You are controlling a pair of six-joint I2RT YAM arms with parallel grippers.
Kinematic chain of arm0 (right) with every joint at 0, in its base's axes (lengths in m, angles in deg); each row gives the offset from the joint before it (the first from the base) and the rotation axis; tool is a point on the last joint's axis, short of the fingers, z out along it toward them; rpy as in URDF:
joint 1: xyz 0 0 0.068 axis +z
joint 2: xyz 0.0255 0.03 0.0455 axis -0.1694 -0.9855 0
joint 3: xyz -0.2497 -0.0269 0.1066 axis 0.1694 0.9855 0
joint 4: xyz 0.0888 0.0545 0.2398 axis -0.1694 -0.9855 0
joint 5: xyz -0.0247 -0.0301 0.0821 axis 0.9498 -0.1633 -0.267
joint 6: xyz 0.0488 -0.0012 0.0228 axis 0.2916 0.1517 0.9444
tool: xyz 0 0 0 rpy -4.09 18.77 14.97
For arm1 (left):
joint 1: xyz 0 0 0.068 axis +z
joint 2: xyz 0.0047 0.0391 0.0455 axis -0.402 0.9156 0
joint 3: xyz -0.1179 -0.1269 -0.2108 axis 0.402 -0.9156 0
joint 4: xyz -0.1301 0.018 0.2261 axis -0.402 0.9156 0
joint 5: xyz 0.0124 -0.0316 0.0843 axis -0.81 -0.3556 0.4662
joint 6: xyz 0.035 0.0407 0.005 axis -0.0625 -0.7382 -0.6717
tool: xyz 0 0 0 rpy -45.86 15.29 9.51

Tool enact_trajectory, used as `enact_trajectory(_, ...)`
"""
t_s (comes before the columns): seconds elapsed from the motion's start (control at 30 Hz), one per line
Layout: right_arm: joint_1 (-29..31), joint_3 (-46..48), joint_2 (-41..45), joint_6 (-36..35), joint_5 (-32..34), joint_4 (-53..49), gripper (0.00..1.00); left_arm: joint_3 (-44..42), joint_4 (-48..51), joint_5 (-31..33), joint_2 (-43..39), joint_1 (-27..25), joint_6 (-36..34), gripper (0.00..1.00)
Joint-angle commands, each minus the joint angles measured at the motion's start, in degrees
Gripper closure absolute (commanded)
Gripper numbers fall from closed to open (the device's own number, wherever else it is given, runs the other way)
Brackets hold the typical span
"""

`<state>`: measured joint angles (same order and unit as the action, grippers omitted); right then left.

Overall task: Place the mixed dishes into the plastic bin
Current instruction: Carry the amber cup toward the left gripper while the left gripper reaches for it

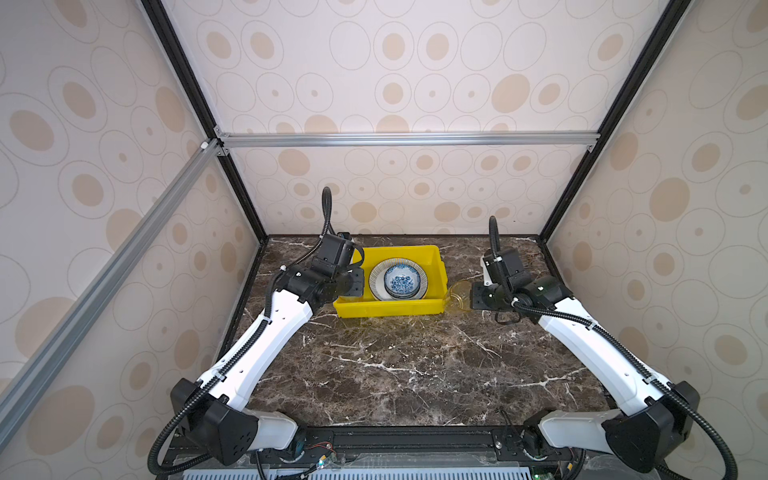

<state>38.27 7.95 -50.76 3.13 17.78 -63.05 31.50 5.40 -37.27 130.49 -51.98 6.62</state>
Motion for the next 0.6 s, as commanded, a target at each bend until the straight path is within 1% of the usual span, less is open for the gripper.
enact_trajectory(0.0, 2.98, -3.22, -1.86, 0.75, 1.46, -0.87, 1.0, 0.29, 0.86, 0.8, -1.79, -1.66, 1.71, 0.62)
enact_trajectory(0.37, 10.6, -9.03, -8.55, 0.99, 2.72, -0.02, 1.0, -0.24, -0.44, 0.62, -1.31, -6.63, 3.25, 0.61)
enact_trajectory(0.57, 13.73, -12.38, -12.42, 0.98, 4.24, 0.29, 1.0, -1.2, -2.6, -1.23, -1.75, -8.67, 4.29, 0.61)
